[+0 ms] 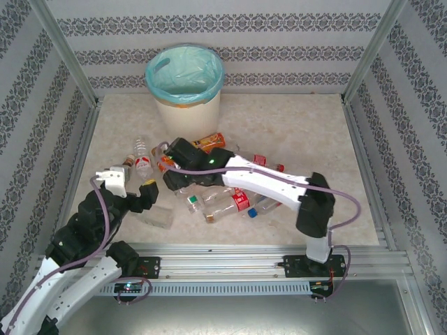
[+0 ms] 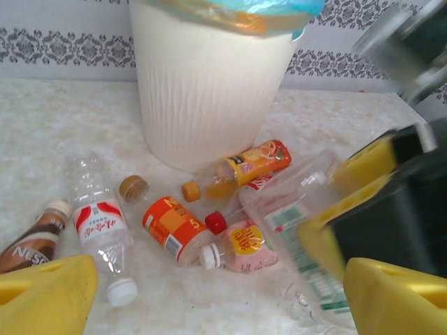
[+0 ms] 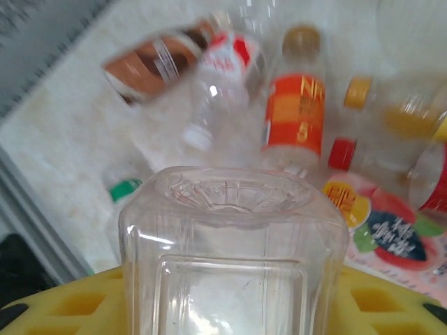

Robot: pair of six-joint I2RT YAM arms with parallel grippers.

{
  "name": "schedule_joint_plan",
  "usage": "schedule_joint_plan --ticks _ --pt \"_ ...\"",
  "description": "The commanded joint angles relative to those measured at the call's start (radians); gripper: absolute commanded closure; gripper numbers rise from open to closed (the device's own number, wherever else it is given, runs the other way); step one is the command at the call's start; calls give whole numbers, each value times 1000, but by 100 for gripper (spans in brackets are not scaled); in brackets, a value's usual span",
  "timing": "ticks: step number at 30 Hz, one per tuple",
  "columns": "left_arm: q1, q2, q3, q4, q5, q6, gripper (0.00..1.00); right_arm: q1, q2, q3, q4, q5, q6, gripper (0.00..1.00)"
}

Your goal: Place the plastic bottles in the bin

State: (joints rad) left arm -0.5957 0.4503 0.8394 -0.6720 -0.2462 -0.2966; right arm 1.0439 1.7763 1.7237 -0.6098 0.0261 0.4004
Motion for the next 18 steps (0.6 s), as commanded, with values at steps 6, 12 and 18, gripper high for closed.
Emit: schedule_joint_plan --ticks 6,12,18 --pt "-6 233 200 155 70 98 9 -137 -99 127 167 -12 -193 48" --pt "13 486 472 208 120 180 11 -248 7 373 260 -51 -221 50" --pt "98 675 686 245 249 183 13 -304 196 688 287 -54 -243 50"
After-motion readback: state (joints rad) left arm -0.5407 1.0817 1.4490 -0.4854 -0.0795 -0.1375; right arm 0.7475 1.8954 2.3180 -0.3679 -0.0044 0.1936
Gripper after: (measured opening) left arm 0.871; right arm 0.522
